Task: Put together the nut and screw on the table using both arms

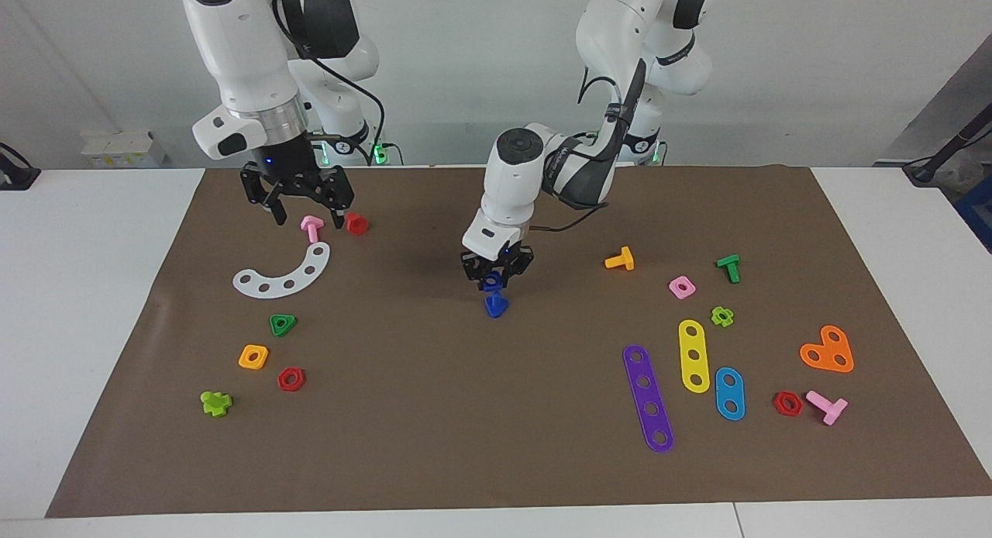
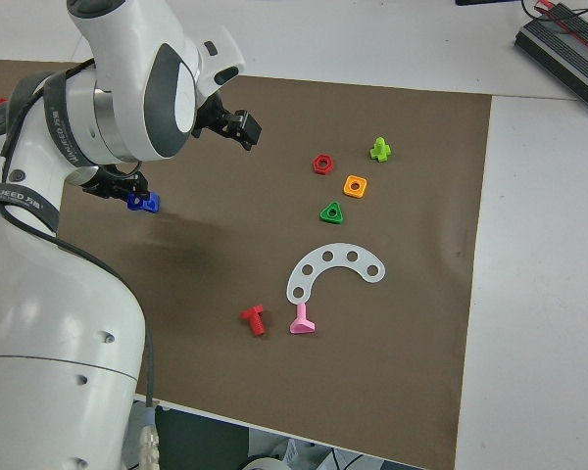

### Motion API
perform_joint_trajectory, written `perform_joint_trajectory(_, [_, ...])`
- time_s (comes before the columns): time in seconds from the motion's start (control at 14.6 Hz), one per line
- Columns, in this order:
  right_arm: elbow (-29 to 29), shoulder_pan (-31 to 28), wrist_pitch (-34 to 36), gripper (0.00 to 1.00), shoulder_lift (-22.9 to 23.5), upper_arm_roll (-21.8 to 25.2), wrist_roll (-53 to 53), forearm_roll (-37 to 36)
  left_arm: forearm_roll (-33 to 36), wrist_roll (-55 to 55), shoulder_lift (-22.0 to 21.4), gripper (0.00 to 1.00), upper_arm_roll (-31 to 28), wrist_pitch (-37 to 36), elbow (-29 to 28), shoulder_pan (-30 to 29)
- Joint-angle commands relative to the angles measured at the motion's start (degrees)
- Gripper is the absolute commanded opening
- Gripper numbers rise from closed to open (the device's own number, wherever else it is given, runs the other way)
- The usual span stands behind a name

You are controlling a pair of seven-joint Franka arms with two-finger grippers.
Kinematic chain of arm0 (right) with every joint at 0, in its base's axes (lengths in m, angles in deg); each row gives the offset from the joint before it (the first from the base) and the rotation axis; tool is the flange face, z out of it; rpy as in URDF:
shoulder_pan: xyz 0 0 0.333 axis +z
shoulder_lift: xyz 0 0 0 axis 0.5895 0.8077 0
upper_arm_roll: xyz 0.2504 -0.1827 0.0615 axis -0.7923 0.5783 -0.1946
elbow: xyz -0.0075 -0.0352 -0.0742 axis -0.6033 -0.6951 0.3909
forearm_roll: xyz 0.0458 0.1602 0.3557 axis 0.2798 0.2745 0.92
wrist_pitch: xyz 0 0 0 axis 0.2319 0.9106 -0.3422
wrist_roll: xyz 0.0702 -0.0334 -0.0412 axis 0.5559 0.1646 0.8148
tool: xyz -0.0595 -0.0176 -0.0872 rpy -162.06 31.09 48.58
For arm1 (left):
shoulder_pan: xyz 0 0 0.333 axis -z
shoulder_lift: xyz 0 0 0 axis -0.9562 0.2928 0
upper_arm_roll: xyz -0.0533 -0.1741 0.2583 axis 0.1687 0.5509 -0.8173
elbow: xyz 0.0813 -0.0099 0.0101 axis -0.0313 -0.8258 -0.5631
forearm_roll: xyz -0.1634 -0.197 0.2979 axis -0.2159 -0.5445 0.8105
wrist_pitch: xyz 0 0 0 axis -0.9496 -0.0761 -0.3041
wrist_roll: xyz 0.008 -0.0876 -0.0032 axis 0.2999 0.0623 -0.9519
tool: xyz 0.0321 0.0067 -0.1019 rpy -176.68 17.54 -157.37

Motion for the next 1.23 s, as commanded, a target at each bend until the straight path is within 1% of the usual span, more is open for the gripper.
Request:
perform_joint_trajectory(0.0, [2.5, -0.5, 2.2, 1.0, 1.3, -0.3, 4.2, 0.3, -0.8, 0.0, 1.2, 0.0, -1.0, -0.3, 1.8, 0.4])
perform_joint_trajectory(0.14, [2.5, -0.5, 3.0, 1.0, 1.3, -0.3, 4.5, 0.1, -0.5, 0.0, 1.3, 0.0, -1.1, -0.7, 2.5, -0.2])
perform_joint_trajectory(0.27, [2.3, -0.8, 2.9, 1.0, 1.3, -0.2, 9.3, -0.1, -0.3, 0.0, 1.3, 0.0, -1.2, -0.1, 2.1, -0.3])
perform_joint_trajectory(0.34, [2.1, -1.2, 2.9, 1.0, 1.2, -0.3, 9.8, -0.1, 0.0, 0.0, 1.3, 0.0, -1.2, 0.1, 1.9, -0.3])
perform_joint_trajectory(0.75, [1.3, -1.4, 2.8, 1.0, 0.8, -0.3, 8.8, 0.1, 0.1, 0.0, 2.6, 0.0, -1.2, 1.8, 0.7, -0.4])
perform_joint_trajectory(1.09, [1.4, -1.4, 2.9, 1.0, 0.8, -0.1, 8.0, -0.2, 1.3, 0.0, 2.6, 0.0, -1.2, 2.9, -1.1, -0.3])
perform_joint_trajectory(1.16, [1.4, -1.4, 3.0, 1.0, 0.8, -0.1, 7.7, -0.2, 1.3, 0.1, 2.6, 0.1, -1.2, 3.0, -1.2, -0.3])
